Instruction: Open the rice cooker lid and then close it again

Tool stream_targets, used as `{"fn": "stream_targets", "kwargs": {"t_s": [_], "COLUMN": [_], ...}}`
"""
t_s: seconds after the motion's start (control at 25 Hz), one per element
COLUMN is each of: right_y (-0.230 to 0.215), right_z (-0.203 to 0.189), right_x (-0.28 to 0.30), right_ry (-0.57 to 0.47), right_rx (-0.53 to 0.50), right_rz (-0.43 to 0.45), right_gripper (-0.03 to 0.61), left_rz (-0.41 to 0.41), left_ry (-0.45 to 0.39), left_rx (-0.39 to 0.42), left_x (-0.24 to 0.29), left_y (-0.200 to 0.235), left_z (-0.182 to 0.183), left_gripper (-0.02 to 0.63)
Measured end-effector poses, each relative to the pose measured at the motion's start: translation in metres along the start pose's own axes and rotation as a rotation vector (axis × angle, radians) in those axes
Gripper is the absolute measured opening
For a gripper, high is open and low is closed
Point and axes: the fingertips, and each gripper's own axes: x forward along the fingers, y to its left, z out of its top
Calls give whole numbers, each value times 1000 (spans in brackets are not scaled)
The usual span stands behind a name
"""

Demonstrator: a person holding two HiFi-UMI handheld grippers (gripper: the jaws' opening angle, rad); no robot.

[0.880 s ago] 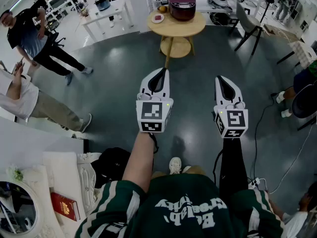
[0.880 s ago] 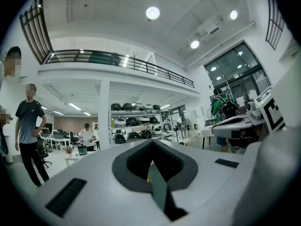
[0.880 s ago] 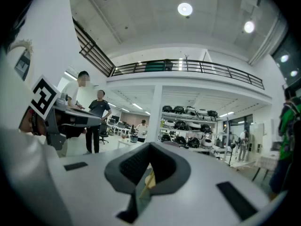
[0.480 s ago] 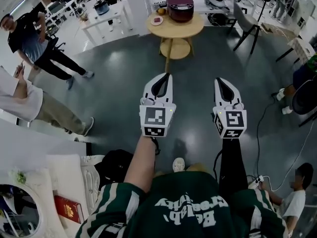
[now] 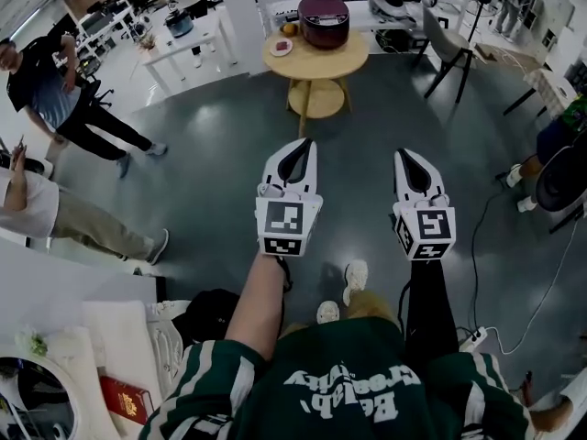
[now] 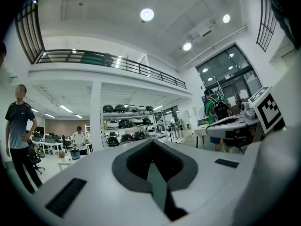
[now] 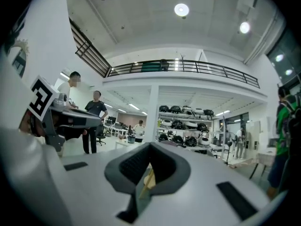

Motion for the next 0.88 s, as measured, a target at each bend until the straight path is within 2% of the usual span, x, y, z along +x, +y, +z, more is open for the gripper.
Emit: {"fn": "stream_targets", "kwargs": {"t_s": [0.28,0.64,0.88], "right_y": [-47,-136,-190], "right_z": [-7,-18,-26], "right_x": [56,179,239], "right_ry": [-17,-24,-23], "right_rx": [11,19,35], "right_rz": [6,30,44], "right_gripper": [5,5,5], "left_rz": [-6,20,39], "left_ry": [18,9,22], "left_rx": [14,10,14], "left_x": [69,215,292], "left_y": [8,30,35], "left_z": [-12,-8,-9], "left_gripper": [0,0,0]}}
